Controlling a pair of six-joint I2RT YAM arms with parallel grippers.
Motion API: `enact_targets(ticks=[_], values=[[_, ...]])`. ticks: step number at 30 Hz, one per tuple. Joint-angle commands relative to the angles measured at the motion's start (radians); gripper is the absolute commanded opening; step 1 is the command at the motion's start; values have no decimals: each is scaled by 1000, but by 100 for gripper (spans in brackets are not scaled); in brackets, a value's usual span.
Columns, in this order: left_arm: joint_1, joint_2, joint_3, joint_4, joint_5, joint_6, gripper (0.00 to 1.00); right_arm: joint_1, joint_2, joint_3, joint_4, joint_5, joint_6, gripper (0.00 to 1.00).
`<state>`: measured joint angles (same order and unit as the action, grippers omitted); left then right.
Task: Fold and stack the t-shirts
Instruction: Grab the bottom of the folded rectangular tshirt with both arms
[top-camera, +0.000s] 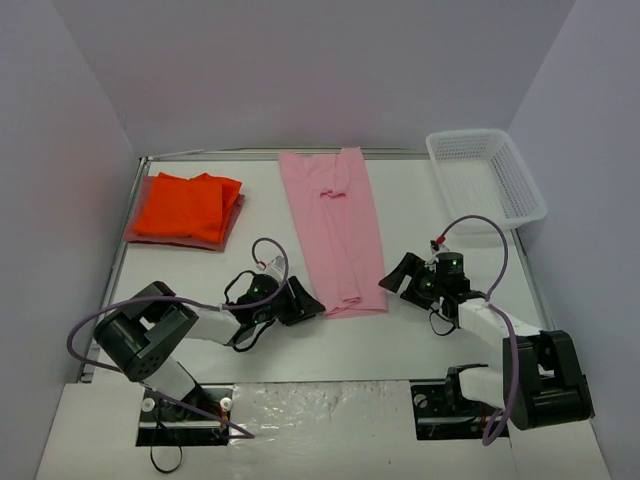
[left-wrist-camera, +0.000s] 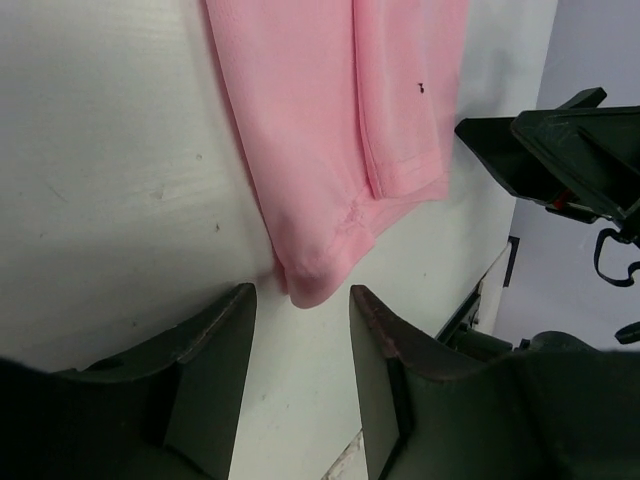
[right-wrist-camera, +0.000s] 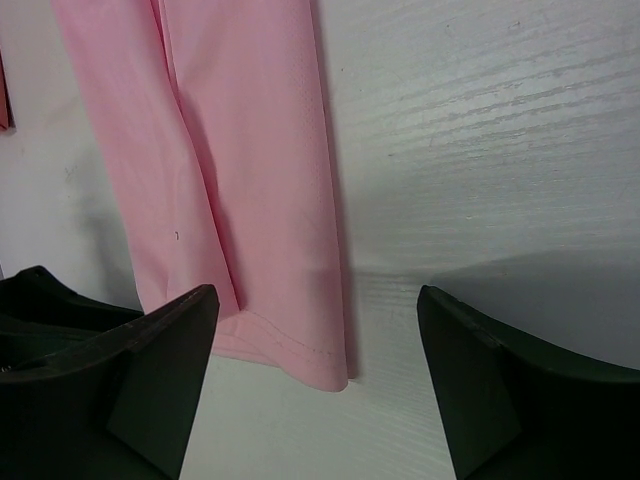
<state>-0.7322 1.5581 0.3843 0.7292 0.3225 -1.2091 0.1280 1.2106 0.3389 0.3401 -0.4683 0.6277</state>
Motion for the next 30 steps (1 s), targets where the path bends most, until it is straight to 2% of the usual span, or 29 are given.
enact_targets(ticks=[1, 7, 13, 16, 21, 26, 30], values=[[-12, 38, 45, -139, -42, 51, 40, 16, 13, 11, -27, 16, -5, 77], [-29, 192, 34, 27, -14, 22, 37, 35, 43, -8, 14, 16, 4, 77], [-39, 223, 41, 12, -22, 25, 37, 45, 63, -23, 39, 16, 6, 77], [-45, 220, 53, -5, -20, 26, 37, 55, 69, -28, 50, 11, 10, 74], [-58, 214, 73, -39, -23, 39, 26, 76, 64, -28, 30, 11, 20, 60], [-59, 203, 70, -47, -23, 43, 26, 94, 27, -34, -33, 46, 21, 51], [-59, 200, 67, -48, -25, 45, 25, 97, -9, -41, -88, 69, 24, 49]])
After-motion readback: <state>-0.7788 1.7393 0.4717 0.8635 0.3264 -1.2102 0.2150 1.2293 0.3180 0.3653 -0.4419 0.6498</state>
